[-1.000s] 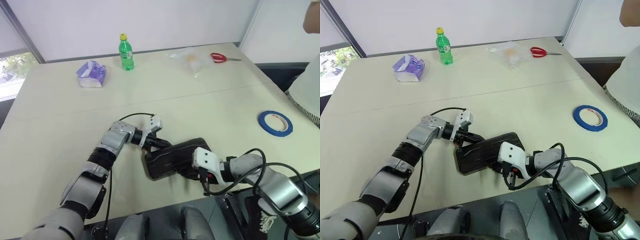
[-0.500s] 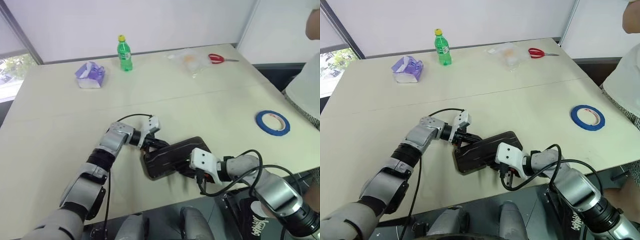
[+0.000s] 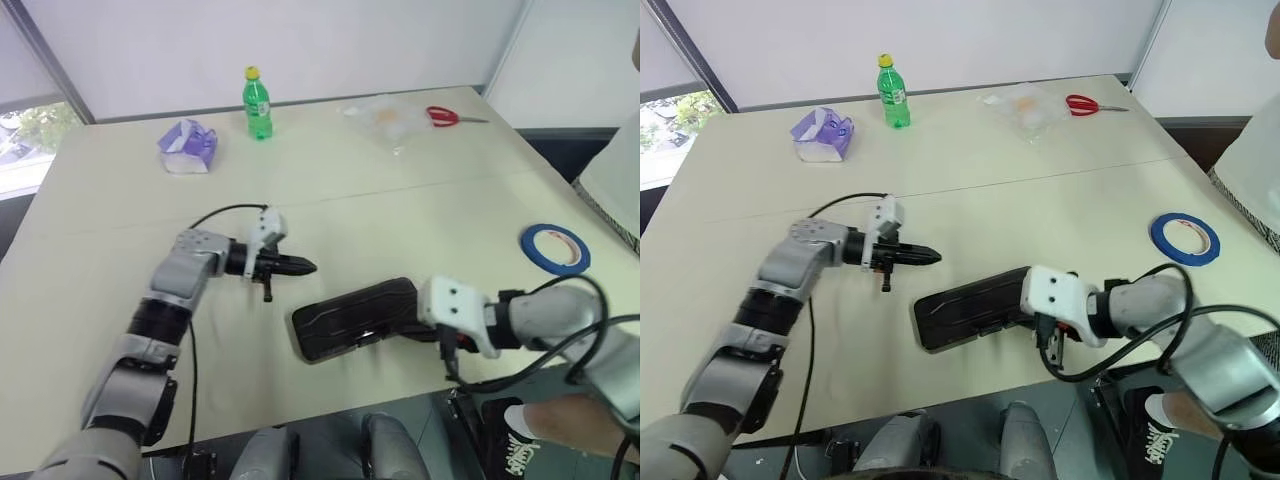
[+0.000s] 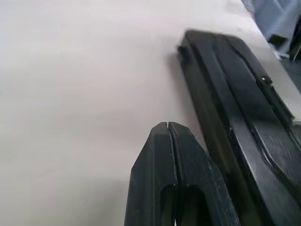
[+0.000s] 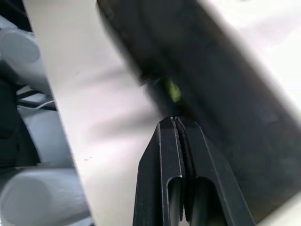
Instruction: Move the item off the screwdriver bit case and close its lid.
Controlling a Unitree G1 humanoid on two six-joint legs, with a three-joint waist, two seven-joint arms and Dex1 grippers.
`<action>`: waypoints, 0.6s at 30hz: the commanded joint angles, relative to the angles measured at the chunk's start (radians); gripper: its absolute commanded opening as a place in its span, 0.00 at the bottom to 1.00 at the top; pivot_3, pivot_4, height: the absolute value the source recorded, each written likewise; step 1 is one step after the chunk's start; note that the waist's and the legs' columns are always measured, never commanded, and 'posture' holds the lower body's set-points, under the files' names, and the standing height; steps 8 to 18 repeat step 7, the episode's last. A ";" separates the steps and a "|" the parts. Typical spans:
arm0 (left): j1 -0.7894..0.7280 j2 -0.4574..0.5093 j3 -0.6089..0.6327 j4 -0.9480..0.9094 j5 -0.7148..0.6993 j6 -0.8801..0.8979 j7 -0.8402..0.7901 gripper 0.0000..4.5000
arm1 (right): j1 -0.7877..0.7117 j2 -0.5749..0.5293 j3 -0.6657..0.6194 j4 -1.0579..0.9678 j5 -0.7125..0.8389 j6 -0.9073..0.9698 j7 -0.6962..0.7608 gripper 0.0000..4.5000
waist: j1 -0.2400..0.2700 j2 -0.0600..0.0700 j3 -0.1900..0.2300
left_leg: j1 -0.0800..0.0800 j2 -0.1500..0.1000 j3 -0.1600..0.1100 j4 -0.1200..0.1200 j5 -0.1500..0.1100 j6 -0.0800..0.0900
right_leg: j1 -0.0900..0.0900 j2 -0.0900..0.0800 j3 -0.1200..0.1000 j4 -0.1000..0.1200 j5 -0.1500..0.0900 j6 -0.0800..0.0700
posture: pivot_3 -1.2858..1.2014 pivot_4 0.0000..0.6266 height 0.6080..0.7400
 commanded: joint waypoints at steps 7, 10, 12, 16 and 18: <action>0.198 0.154 0.202 -0.442 -0.182 0.232 0.147 0.00 | -0.098 -0.131 -0.126 0.090 0.026 -0.089 0.085 0.01 | 0.002 0.000 0.005 | -0.001 0.001 0.000 0.000 0.000 0.000 | 0.000 0.000 0.000 0.000 0.000 0.000 | 0.52 0.24 1.00; 0.198 0.154 0.202 -0.442 -0.182 0.232 0.147 0.00 | -0.098 -0.131 -0.126 0.090 0.026 -0.089 0.085 0.01 | 0.002 0.000 0.005 | -0.001 0.001 0.000 0.000 0.000 0.000 | 0.000 0.000 0.000 0.000 0.000 0.000 | 0.52 0.24 1.00; 0.198 0.154 0.202 -0.442 -0.182 0.232 0.147 0.00 | -0.098 -0.131 -0.126 0.090 0.026 -0.089 0.085 0.01 | 0.002 0.000 0.005 | -0.001 0.001 0.000 0.000 0.000 0.000 | 0.000 0.000 0.000 0.000 0.000 0.000 | 0.52 0.24 1.00; 0.198 0.154 0.202 -0.442 -0.182 0.232 0.147 0.00 | -0.098 -0.131 -0.126 0.090 0.026 -0.089 0.085 0.01 | 0.002 0.000 0.005 | -0.001 0.001 0.000 0.000 0.000 0.000 | 0.000 0.000 0.000 0.000 0.000 0.000 | 0.52 0.24 1.00; 0.198 0.154 0.202 -0.442 -0.182 0.232 0.147 0.00 | -0.098 -0.131 -0.126 0.090 0.026 -0.089 0.085 0.01 | 0.002 0.000 0.005 | -0.001 0.001 0.000 0.000 0.000 0.000 | 0.000 0.000 0.000 0.000 0.000 0.000 | 0.52 0.24 1.00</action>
